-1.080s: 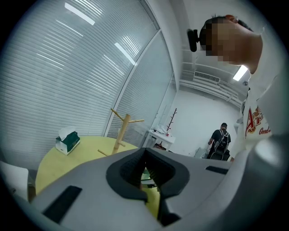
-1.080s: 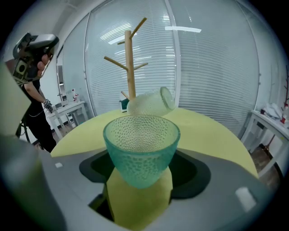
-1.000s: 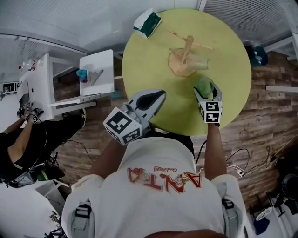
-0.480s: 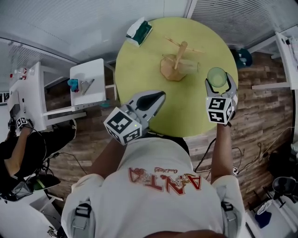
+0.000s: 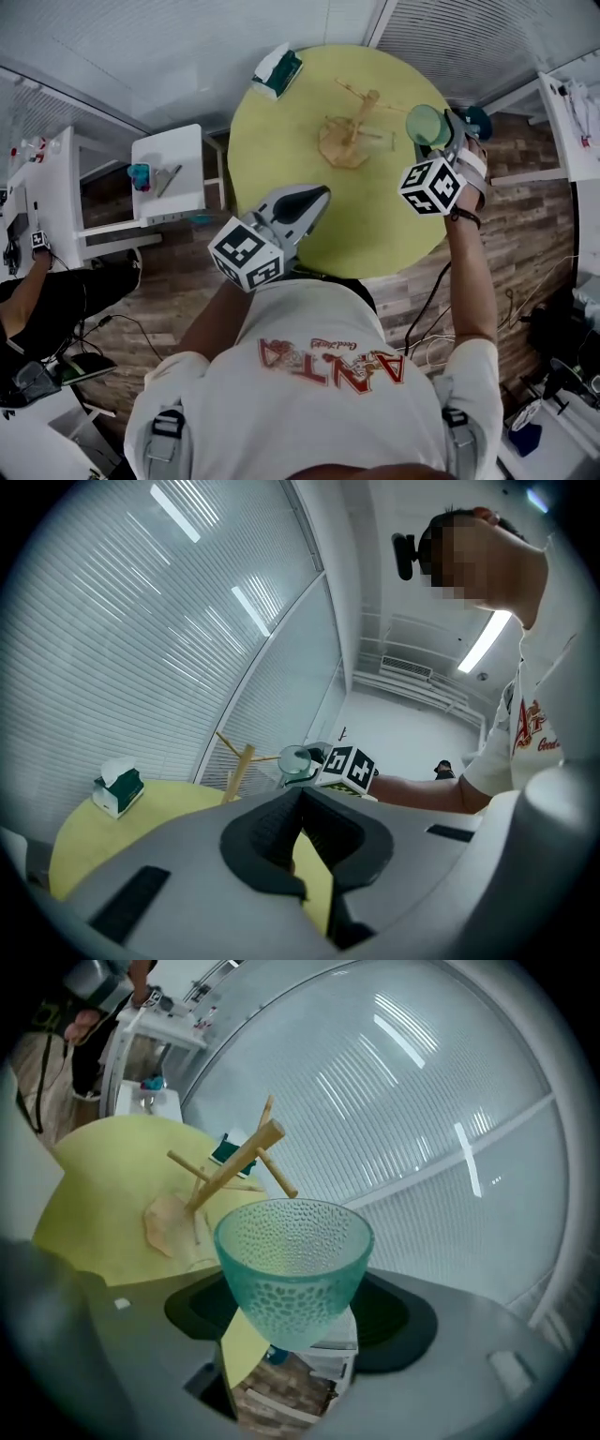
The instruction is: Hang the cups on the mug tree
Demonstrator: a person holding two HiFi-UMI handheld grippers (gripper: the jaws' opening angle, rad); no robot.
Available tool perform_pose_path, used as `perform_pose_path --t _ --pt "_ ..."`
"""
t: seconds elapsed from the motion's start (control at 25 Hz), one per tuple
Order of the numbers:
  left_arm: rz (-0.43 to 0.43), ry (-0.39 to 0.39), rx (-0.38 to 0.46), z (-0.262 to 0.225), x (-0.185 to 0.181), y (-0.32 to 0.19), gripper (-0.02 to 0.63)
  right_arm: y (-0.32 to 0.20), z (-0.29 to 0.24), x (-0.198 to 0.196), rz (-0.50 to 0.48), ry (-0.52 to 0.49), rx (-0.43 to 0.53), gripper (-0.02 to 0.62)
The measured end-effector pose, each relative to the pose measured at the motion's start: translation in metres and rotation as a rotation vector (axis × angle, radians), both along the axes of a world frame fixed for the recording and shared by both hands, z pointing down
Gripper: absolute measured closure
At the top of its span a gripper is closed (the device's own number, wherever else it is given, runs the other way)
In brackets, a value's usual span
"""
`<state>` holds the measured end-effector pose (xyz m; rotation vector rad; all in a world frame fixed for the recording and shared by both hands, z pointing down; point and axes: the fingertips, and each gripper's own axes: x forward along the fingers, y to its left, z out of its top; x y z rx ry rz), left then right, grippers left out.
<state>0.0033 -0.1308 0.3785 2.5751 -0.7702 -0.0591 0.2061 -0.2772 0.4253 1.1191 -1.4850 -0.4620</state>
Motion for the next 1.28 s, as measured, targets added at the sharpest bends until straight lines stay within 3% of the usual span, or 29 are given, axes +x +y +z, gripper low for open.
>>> perform_pose_path --t 0.12,0.4,0.6,0.72,0.92,1.28 --pt "-0.012 0.007 -0.006 0.0 -0.006 0.002 0.597 -0.006 -0.003 -0.011 -0.052 0.112 -0.013 0.241" --pt "-0.03 0.013 -0.007 0.001 -0.012 0.003 0.597 -0.005 -0.005 -0.03 -0.146 0.252 -0.024 0.241" --pt "-0.028 0.016 -0.015 0.003 -0.012 0.006 0.597 -0.003 0.007 -0.035 -0.255 0.531 -0.085 0.241" --pt "-0.032 0.019 -0.022 0.005 -0.013 0.007 0.597 -0.006 0.003 -0.043 -0.3 0.631 -0.089 0.241" --pt "-0.042 0.021 -0.021 0.004 -0.017 0.008 0.597 -0.005 0.004 -0.054 -0.325 0.68 -0.106 0.241" --pt "-0.053 0.021 -0.02 0.003 -0.022 0.005 0.597 0.0 0.014 -0.068 -0.339 0.656 -0.119 0.241"
